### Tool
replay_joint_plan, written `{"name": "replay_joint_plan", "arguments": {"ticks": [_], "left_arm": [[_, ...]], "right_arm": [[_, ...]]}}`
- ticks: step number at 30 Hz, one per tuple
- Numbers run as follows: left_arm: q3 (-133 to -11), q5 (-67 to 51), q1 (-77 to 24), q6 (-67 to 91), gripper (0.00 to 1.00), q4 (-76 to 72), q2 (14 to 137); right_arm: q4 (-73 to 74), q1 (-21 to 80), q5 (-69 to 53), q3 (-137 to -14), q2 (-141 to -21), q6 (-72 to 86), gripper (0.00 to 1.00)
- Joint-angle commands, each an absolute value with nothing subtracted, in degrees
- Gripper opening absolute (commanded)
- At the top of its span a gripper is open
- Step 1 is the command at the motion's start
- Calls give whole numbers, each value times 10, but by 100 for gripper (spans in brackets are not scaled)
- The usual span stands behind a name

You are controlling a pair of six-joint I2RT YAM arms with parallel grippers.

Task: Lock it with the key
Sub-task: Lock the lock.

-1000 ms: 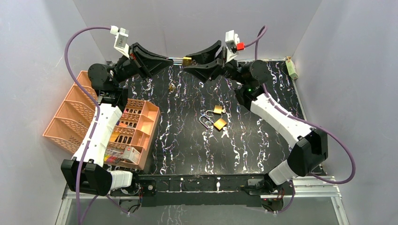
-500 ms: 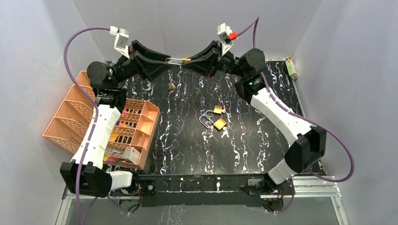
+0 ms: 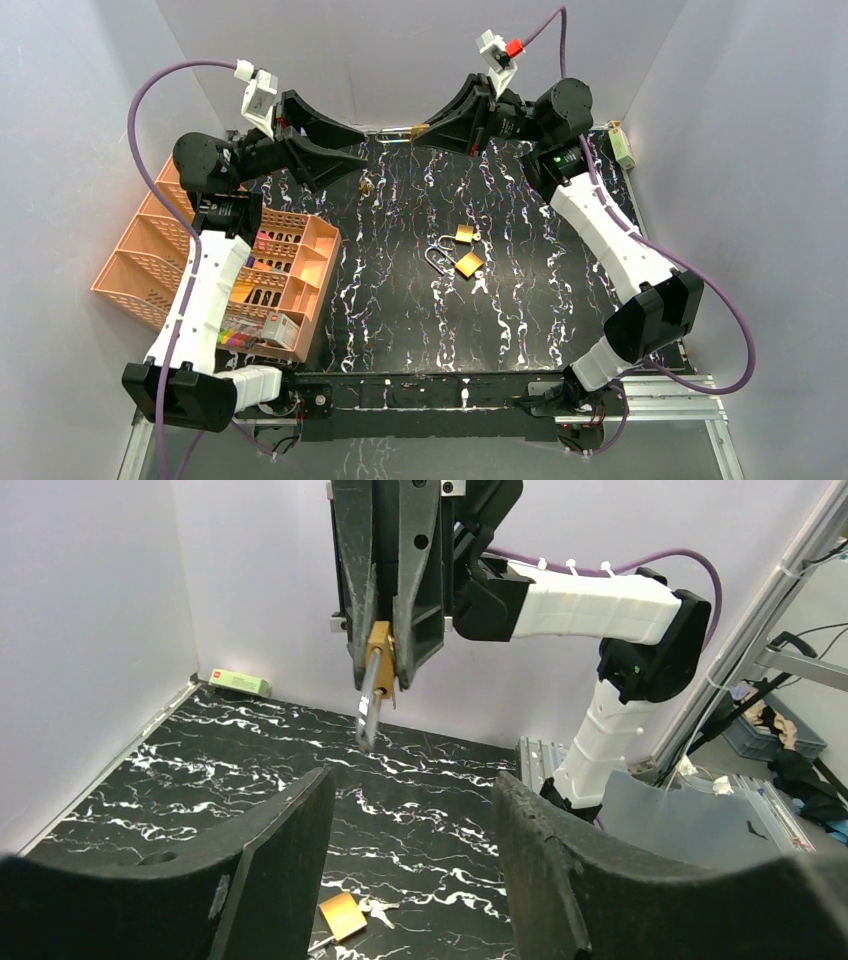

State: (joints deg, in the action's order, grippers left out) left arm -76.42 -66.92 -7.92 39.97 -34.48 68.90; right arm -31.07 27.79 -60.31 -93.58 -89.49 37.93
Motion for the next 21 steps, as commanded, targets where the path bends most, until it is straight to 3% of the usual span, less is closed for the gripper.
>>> {"name": "replay_joint_plan", "arguments": {"ticks": [1, 4, 9, 17, 21], "left_arm": [[-788, -693, -75, 468, 57, -426, 713], [-789, -668, -75, 462, 58, -414, 722], [-780, -662, -76, 450, 43, -411, 724], [-781, -669, -83, 457, 45, -420, 735], [-780, -685, -94, 456, 31, -422, 743]], "right_arm": [[-333, 280, -630, -966, -896, 416, 0], [-337, 281, -630, -967, -898, 419, 0], [-344, 285, -629, -965, -909, 424, 0], [-340, 302, -615, -966, -925, 414, 0], [-340, 306, -615, -977, -938, 415, 0]]}}
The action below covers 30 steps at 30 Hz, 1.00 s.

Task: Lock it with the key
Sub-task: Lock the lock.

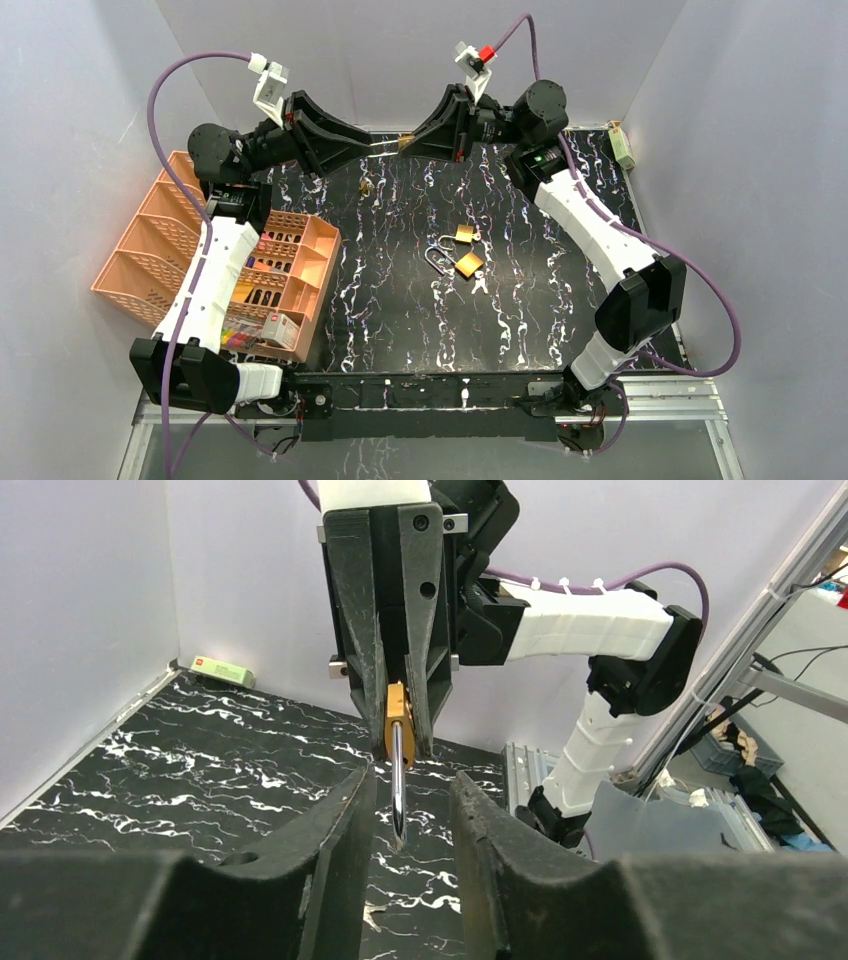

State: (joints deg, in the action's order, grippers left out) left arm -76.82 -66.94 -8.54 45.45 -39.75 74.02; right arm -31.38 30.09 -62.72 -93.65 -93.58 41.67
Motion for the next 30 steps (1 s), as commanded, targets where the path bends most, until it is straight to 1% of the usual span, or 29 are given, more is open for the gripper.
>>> {"name": "replay_joint_plan", "arguments": {"ticks": [1, 3, 4, 5, 8, 9, 11, 14, 15, 16, 17, 18, 20, 22, 23, 25, 26, 29, 30], "left_arm": [[-776, -686, -94, 454, 25, -422, 741], [-771, -685, -94, 450, 14, -421, 739], [-769, -681, -94, 446, 10, -419, 738], [-768, -680, -94, 443, 8, -416, 737], [-767, -680, -94, 441, 9, -412, 739], [-767, -681, -94, 440, 8, -412, 739], [-765, -684, -94, 439, 0, -411, 738], [-758, -674, -94, 428, 0, -398, 729], [-755, -671, -94, 421, 15, -393, 726], [-753, -669, -94, 413, 35, -386, 722], [-754, -668, -94, 403, 46, -372, 719], [-756, -668, -94, 392, 49, -358, 718], [-760, -669, -94, 378, 50, -339, 716], [-760, -669, -94, 371, 45, -334, 714], [-760, -669, -94, 370, 35, -334, 713], [-763, -670, -94, 369, 11, -334, 714], [-763, -668, -94, 369, 5, -334, 715], [-761, -662, -94, 369, 0, -341, 711], [-759, -661, -94, 369, 2, -343, 710]], "right_arm": [[-339, 306, -615, -980, -940, 415, 0], [-334, 307, -616, -986, -943, 415, 0], [-334, 307, -617, -989, -944, 415, 0], [-332, 307, -617, -991, -946, 415, 0], [-327, 308, -616, -998, -947, 414, 0], [-325, 308, -617, -1000, -948, 414, 0], [-320, 308, -617, -1006, -950, 412, 0], [-317, 309, -617, -1012, -953, 412, 0], [-316, 309, -616, -1015, -954, 412, 0], [-315, 310, -616, -1018, -956, 412, 0], [-315, 310, -616, -1020, -957, 412, 0], [-314, 310, -616, -1022, -958, 412, 0], [-313, 312, -615, -1026, -961, 413, 0], [-311, 313, -615, -1027, -963, 413, 0], [-311, 314, -614, -1027, -963, 412, 0], [-309, 316, -613, -1027, -964, 410, 0], [-307, 317, -613, -1027, -964, 409, 0], [-299, 320, -615, -1033, -967, 406, 0], [-295, 320, -616, -1035, -968, 403, 0]]}}
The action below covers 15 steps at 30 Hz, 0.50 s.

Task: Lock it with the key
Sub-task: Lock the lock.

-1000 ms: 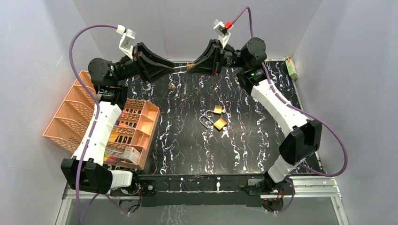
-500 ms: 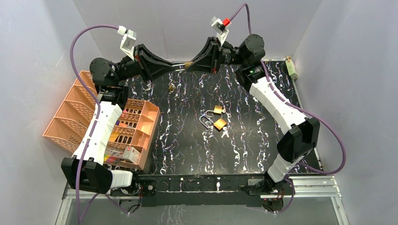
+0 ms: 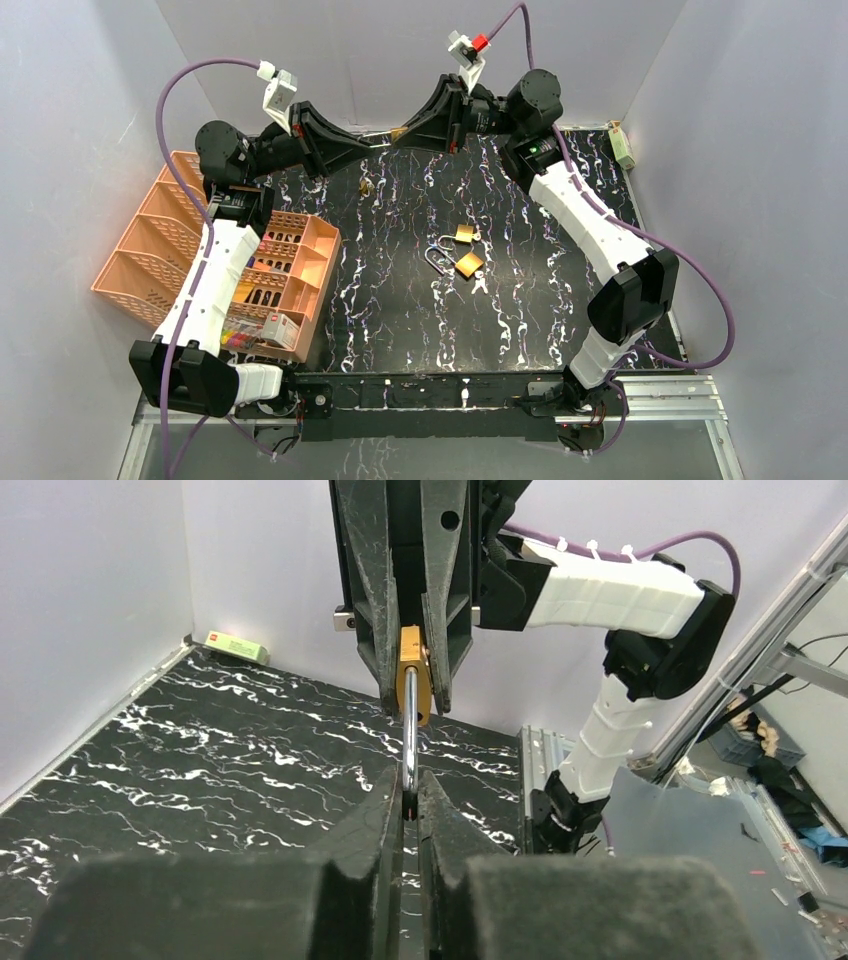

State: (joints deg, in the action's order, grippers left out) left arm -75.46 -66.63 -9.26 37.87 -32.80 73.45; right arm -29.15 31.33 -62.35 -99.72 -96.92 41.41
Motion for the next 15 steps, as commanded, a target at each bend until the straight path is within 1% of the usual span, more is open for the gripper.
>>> {"name": "replay_joint_plan", "arguments": {"ticks": [1, 2, 3, 4, 5, 6, 7, 8, 9, 10, 15], "left_arm": [[-759, -660, -94, 370, 16, -346, 709], [-758, -658, -94, 371, 35, -345, 707], [-758, -657, -94, 369, 48, -344, 706], [-758, -657, -94, 367, 53, -343, 705], [-758, -657, -94, 365, 56, -343, 704], [-760, -657, -94, 364, 56, -341, 704], [-762, -659, -93, 363, 50, -341, 705], [-764, -663, -94, 364, 33, -345, 706], [-766, -666, -94, 366, 11, -348, 708], [-768, -669, -94, 370, 0, -349, 710], [-769, -680, -93, 378, 0, -359, 709]], "right_arm": [[-290, 321, -617, -1038, -969, 401, 0], [-287, 322, -617, -1039, -969, 398, 0], [-284, 322, -617, -1039, -969, 397, 0], [-283, 323, -616, -1040, -969, 396, 0], [-281, 323, -617, -1040, -969, 396, 0], [-280, 324, -617, -1041, -969, 395, 0], [-279, 325, -618, -1040, -969, 394, 0], [-278, 326, -618, -1039, -969, 393, 0], [-277, 327, -617, -1038, -969, 391, 0], [-275, 327, -617, -1038, -969, 389, 0], [-270, 329, -611, -1038, -971, 382, 0]]}}
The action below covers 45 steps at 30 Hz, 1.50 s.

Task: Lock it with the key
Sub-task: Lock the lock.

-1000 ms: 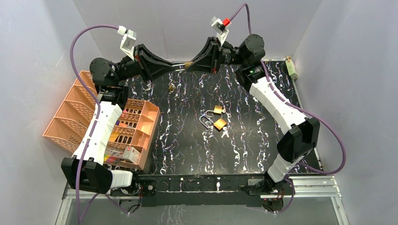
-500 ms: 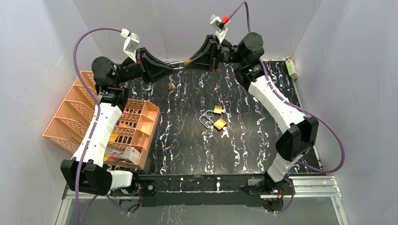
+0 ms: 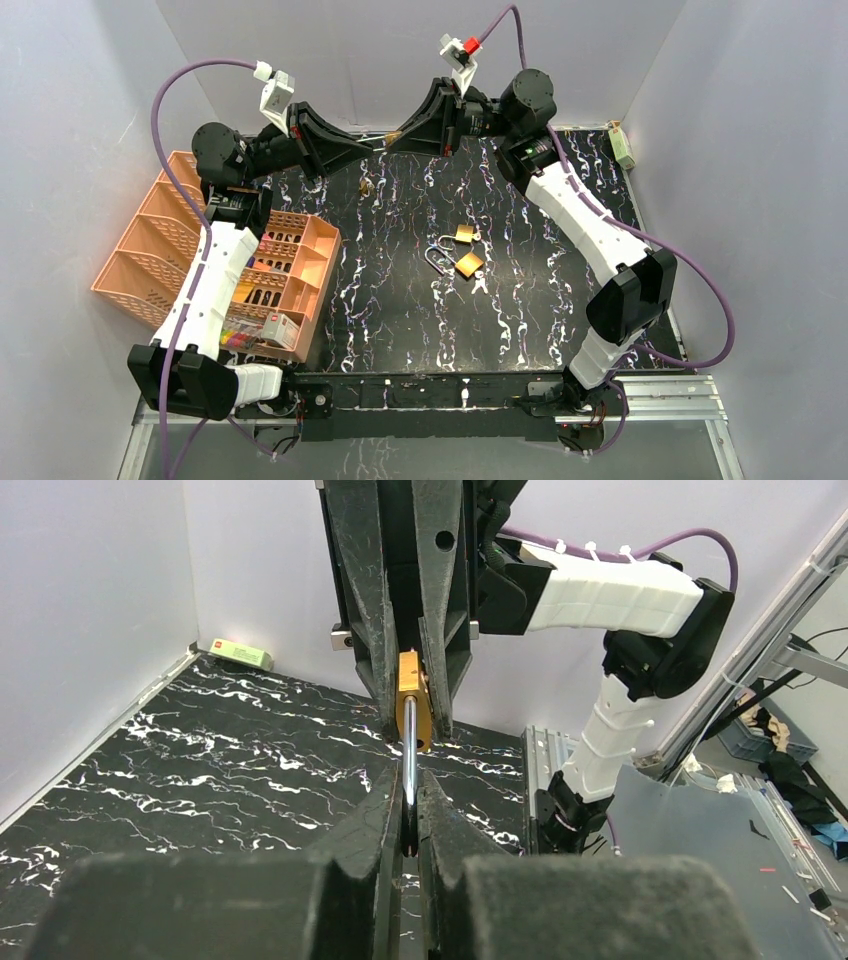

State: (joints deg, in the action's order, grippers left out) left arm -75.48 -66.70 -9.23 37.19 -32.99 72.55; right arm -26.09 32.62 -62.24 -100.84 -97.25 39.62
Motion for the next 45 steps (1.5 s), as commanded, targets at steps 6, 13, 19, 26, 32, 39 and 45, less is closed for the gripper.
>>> {"name": "replay_joint_plan", "arguments": {"ticks": [6, 13, 19, 26, 32, 39, 45], "left_arm": [[-755, -683, -94, 432, 0, -416, 719], [-759, -691, -107, 479, 0, -449, 734], [-758, -681, -133, 484, 0, -450, 744], [-769, -659, -168, 480, 0, -450, 762], [-789, -645, -169, 418, 0, -382, 753], [-813, -623, -156, 345, 0, -291, 737], [-820, -612, -138, 342, 0, -285, 741]], "right_arm": [[-253, 342, -593, -1053, -979, 366, 0], [-202, 371, -549, -1062, -987, 297, 0], [-185, 398, -529, -1076, -1001, 266, 0], [-177, 432, -513, -1093, -1018, 254, 0], [-176, 426, -518, -1060, -991, 250, 8], [-147, 382, -540, -1007, -924, 226, 34], [-151, 363, -543, -944, -878, 222, 45]]}}
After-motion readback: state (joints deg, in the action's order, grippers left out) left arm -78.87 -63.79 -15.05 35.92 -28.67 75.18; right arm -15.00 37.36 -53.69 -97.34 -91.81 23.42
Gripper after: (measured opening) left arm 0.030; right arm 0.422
